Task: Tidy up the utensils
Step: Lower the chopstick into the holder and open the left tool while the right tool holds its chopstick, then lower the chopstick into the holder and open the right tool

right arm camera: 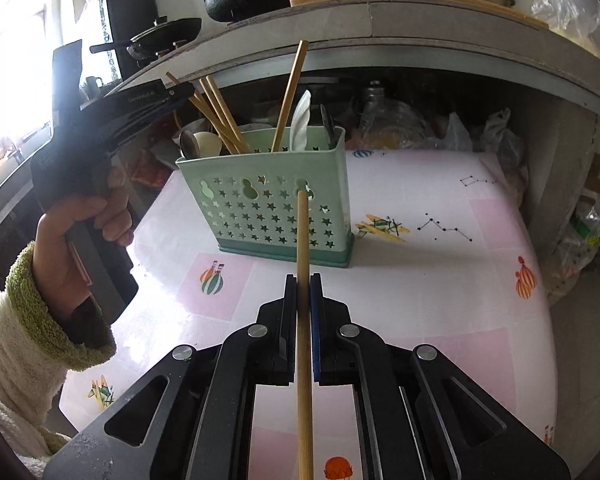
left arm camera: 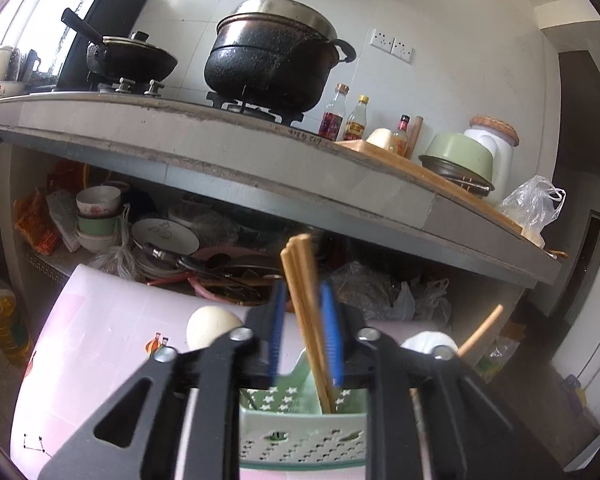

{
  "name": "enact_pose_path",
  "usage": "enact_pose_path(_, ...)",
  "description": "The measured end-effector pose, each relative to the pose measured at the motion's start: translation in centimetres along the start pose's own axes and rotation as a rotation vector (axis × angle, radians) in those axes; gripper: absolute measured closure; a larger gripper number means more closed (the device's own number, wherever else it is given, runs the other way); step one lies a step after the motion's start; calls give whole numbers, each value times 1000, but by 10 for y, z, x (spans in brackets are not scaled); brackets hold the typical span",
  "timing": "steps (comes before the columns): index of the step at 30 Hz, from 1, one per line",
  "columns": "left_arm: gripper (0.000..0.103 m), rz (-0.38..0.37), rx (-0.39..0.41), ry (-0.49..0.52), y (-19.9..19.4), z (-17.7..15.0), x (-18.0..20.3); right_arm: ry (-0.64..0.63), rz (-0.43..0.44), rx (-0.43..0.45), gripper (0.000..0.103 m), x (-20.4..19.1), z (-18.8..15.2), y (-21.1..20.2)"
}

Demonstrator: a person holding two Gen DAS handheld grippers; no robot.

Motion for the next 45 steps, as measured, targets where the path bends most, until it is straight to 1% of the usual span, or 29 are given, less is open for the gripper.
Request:
enact_pose_path(3,68,-5,-4,-7,-4,-2,-3,-16,7,22,99,-2,10,-3)
enact_pose_path(4,66,-2,-3,-3,-6,-2,-3,-21,9,33,99,-3,14,-5)
enact_pose_path(7,58,-4,4,-10,-14,0,-7,-28,30,70,99,-4,32,-9)
enact_pose_path(8,52,-3,5,-12,-17,1,-8,-31,39,86,98,-5,39,-11)
enact_pose_path(9,46,-3,6,-12,-21,1,-9,-37,48,105,99,-6,47,-13)
enact_pose_path(10,44,-2,8,-11,-26,2,-10,-45,59,129,99,-8,57,-16)
enact_pose_path(12,33,2,2,-5,-37,1,-13,-54,86,179,98,-11,77,-21)
enact_pose_path(15,26,2,-10,2,-55,-4,-18,-64,135,259,99,-19,107,-26)
enact_pose_path(20,22,42,-42,48,-86,-19,-31,-52,190,380,98,-28,151,-12)
enact_pose_path(24,21,87,-72,49,-105,-31,-45,-40,182,461,99,-36,172,9)
enact_pose_path(27,21,129,-81,57,-115,-39,-54,-21,184,497,99,-40,184,30)
enact_pose_path(29,21,148,-88,50,-121,-44,-60,-22,168,521,99,-43,188,39)
enact_pose_path(36,21,184,-97,4,-131,-50,-81,-8,79,554,98,-46,195,70)
enact_pose_path(39,21,190,-95,-5,-133,-49,-85,8,46,541,98,-45,198,83)
enact_pose_path(41,21,193,-91,-8,-134,-48,-87,-3,5,534,98,-45,196,90)
enact_pose_path(45,21,201,-90,-19,-135,-49,-92,-33,-38,516,98,-47,190,101)
Point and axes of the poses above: each gripper's, at about its wrist camera, not at the fingertips, and y roughly the way its jaws point, x to its right, z to its top, the point moved 2 cm from there along y, roughly the way its jaws point, and after that the axes turned 4 degrees about x, right-handed, at the moved point
